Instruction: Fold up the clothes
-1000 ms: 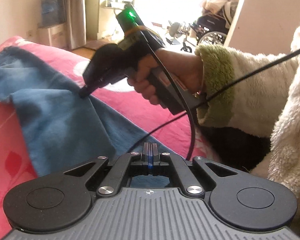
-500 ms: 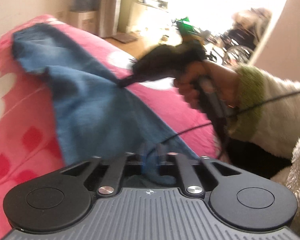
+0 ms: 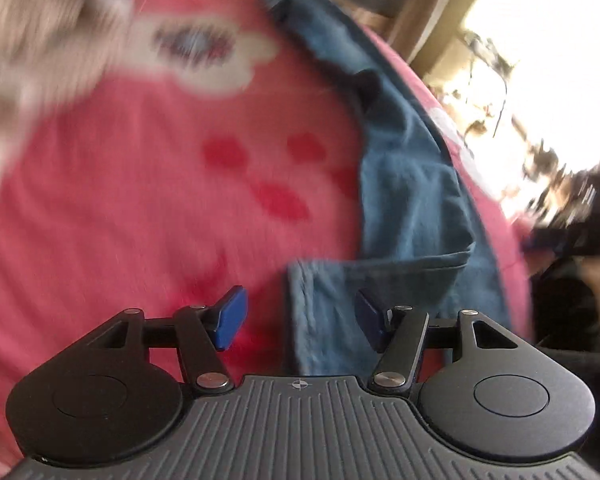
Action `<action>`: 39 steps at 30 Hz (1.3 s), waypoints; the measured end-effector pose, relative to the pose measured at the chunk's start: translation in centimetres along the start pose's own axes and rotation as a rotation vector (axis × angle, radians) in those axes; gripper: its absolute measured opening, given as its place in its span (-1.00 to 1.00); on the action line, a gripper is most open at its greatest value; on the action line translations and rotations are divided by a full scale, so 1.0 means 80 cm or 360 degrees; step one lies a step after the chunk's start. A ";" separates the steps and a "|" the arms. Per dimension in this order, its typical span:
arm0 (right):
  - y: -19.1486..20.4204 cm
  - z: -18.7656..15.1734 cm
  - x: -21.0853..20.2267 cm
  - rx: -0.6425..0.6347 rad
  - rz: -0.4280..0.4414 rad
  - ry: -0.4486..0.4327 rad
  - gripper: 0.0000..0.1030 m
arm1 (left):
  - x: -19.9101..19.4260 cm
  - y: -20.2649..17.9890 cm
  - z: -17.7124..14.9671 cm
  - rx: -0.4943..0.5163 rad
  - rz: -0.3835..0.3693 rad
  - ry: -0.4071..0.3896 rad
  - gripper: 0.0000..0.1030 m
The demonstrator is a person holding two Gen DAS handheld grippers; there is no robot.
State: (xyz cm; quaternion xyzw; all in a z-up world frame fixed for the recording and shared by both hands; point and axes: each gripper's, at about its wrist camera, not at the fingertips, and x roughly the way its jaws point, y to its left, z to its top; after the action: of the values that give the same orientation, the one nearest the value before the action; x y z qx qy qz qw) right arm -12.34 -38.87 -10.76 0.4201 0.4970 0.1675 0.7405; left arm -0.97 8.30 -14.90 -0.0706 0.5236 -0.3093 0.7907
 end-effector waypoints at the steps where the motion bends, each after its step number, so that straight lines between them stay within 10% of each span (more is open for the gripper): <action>1: -0.003 -0.008 0.014 0.0092 0.0020 0.0036 -0.27 | 0.006 0.008 -0.003 -0.0078 -0.0049 0.0016 0.16; 15: -0.021 -0.024 0.080 0.0570 -0.0020 0.0037 -0.21 | 0.054 -0.015 -0.005 0.0226 -0.0041 -0.0041 -0.07; 18: -0.027 -0.022 0.087 0.0591 -0.0052 0.0039 -0.21 | 0.061 -0.012 -0.006 0.0225 -0.0021 -0.0062 -0.28; 21: -0.029 -0.023 0.091 0.0609 -0.0061 0.0040 -0.21 | 0.056 -0.009 -0.007 0.0210 -0.0044 -0.0131 -0.93; 30: -0.027 -0.029 0.079 0.0606 -0.0067 -0.0013 -0.21 | -0.016 -0.047 0.013 0.0216 -0.0357 -0.0347 -1.00; 39: -0.035 -0.065 0.023 0.0645 0.0002 -0.0214 -0.21 | -0.056 -0.219 0.064 0.1086 -0.0609 -0.0045 -1.00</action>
State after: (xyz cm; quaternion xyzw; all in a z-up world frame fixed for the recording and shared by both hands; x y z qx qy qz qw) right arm -16.53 -36.96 -14.84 0.5710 0.4697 0.0363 0.6723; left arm -4.97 -4.28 -1.50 0.0958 0.3571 -0.6064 0.7040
